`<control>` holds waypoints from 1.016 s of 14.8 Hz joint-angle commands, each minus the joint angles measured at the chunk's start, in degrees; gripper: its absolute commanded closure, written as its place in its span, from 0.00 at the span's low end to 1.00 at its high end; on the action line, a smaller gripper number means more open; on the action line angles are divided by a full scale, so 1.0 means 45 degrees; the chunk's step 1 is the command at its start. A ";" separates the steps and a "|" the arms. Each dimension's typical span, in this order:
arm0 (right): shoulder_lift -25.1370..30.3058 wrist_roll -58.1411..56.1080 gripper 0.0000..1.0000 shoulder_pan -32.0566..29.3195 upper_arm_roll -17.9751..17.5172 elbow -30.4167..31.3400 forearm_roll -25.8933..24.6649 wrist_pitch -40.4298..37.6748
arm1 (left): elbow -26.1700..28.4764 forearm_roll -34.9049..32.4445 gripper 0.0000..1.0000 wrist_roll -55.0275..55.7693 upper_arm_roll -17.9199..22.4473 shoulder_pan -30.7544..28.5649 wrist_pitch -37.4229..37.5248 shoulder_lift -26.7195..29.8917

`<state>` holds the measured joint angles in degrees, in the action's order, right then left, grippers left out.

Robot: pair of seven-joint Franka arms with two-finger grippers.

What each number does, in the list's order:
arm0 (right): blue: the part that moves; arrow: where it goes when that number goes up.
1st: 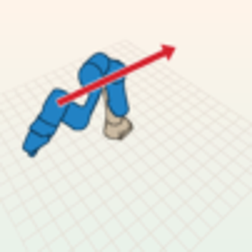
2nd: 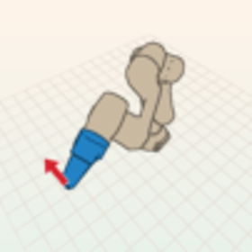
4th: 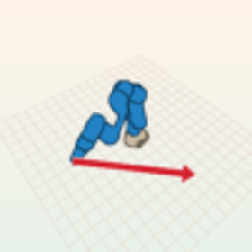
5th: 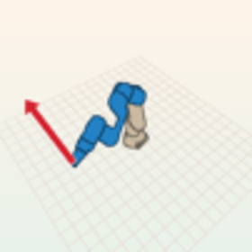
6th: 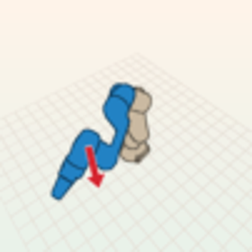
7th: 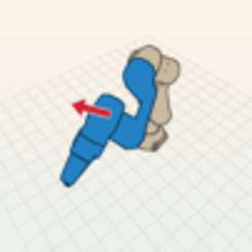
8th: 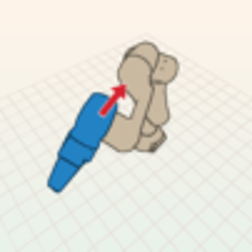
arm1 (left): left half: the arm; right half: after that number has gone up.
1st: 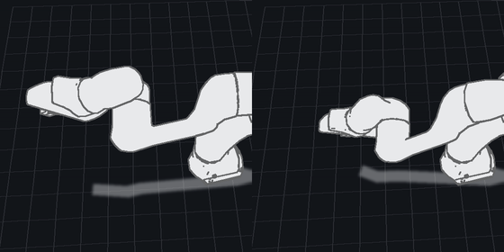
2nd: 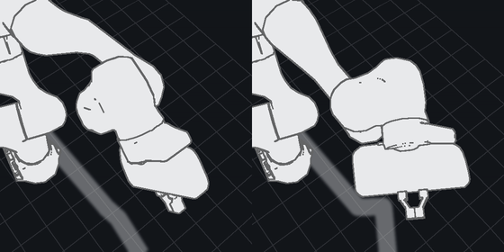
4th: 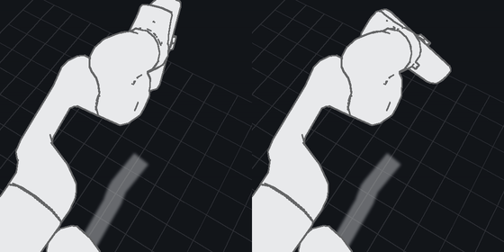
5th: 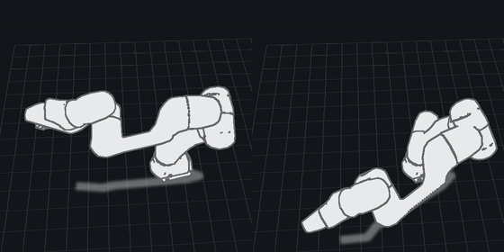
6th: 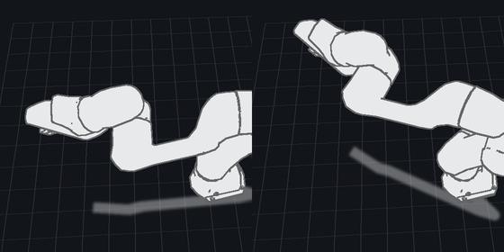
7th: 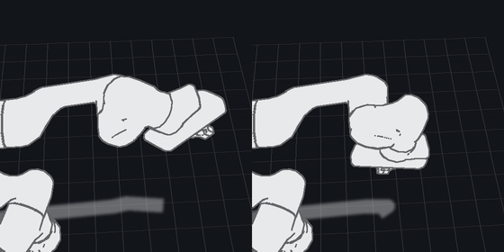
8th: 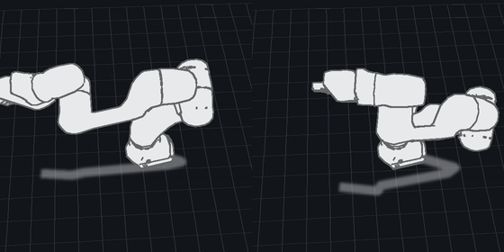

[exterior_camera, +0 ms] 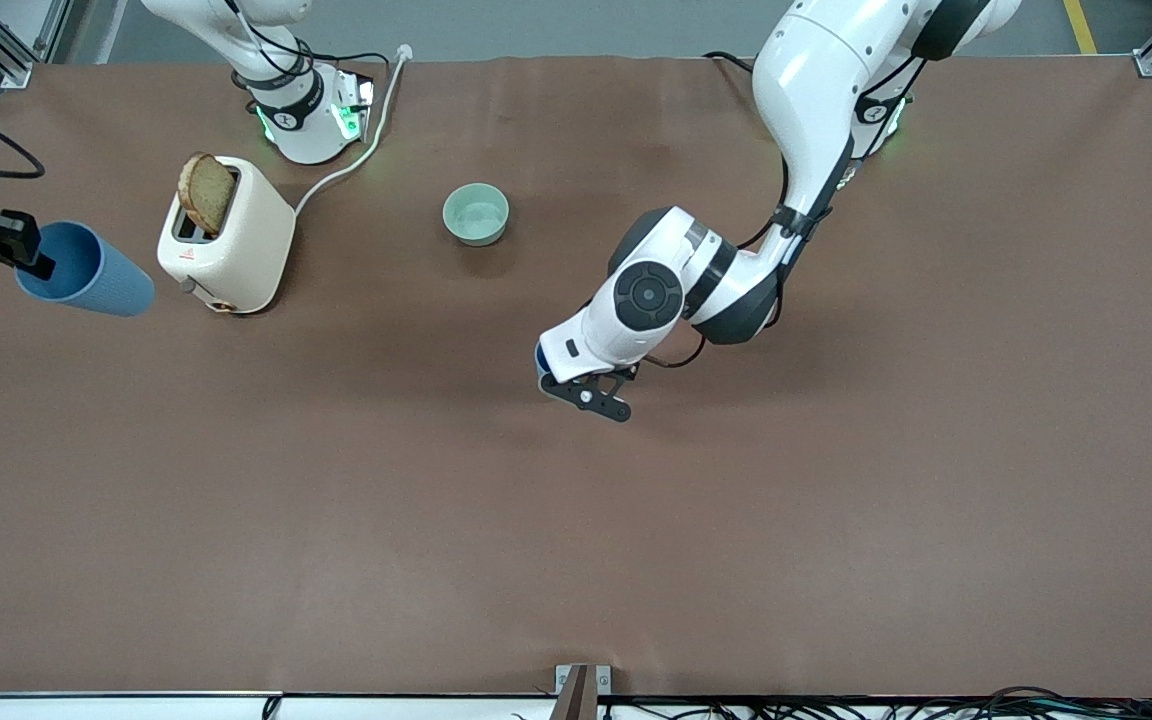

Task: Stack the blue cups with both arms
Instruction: 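Carry the blue cup to the table center with the left gripper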

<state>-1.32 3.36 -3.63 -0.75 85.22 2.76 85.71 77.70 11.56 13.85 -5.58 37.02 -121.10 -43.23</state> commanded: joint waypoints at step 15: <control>-0.0097 -0.1001 0.99 0.0044 0.0031 -0.0189 -0.0046 0.0075 | -0.0372 0.0008 0.00 0.0320 0.0829 -0.0157 0.0931 0.2199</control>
<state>-1.97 -0.64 -4.01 -0.70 84.14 2.76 85.78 74.74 11.57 15.16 -3.48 38.36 -121.22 -39.32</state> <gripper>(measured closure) 0.947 0.053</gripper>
